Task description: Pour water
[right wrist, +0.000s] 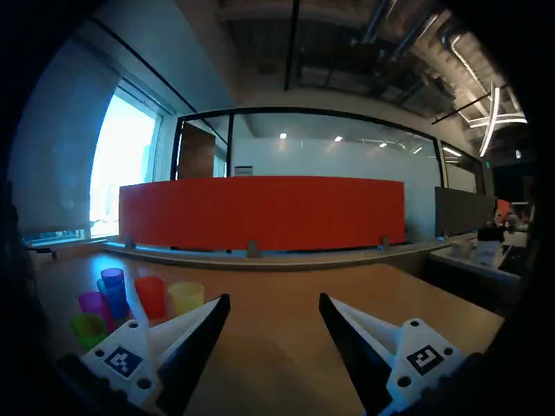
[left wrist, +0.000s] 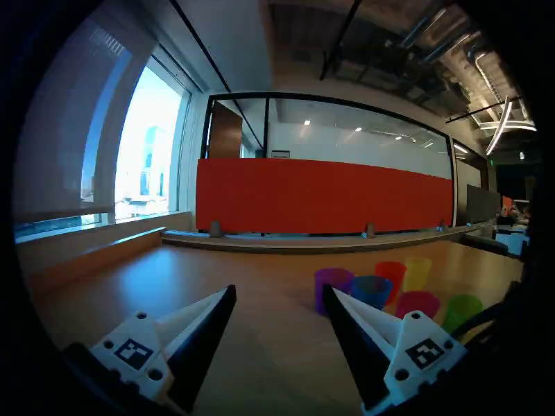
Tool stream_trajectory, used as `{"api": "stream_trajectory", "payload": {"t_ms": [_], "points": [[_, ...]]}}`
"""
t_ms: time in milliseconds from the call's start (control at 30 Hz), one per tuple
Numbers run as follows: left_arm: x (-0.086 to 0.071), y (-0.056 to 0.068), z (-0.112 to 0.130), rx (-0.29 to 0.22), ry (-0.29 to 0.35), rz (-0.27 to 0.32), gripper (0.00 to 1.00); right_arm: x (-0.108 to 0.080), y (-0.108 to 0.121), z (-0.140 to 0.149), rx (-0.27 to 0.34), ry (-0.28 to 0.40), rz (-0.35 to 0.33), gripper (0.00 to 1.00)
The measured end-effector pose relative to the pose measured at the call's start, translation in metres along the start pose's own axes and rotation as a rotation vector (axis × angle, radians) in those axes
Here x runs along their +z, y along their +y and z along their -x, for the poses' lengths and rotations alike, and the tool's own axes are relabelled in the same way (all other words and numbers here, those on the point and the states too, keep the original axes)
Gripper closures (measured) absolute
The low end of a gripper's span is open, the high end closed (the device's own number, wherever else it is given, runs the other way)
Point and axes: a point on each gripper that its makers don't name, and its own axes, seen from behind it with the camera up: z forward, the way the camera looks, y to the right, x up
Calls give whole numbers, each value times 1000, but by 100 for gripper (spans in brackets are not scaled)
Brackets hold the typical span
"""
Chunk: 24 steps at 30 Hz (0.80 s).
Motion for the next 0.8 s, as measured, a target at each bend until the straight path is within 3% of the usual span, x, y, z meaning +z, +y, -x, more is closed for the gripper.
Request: {"api": "stream_trajectory", "payload": {"t_ms": [167, 367, 600, 800], "points": [[2, -2, -18, 15, -19, 5, 8, 1, 4, -17, -32, -10, 2, 1], [6, -2, -61, 54, -15, 22, 8, 4, 4, -46, -62, -38, 2, 0], [11, 2, -123, 104, 10, 44, 8, 11, 0, -87, -27, -65, -3, 1], [15, 3, -172, 92, 41, 56, 8, 14, -13, -130, -9, -37, -49, 1]]}}
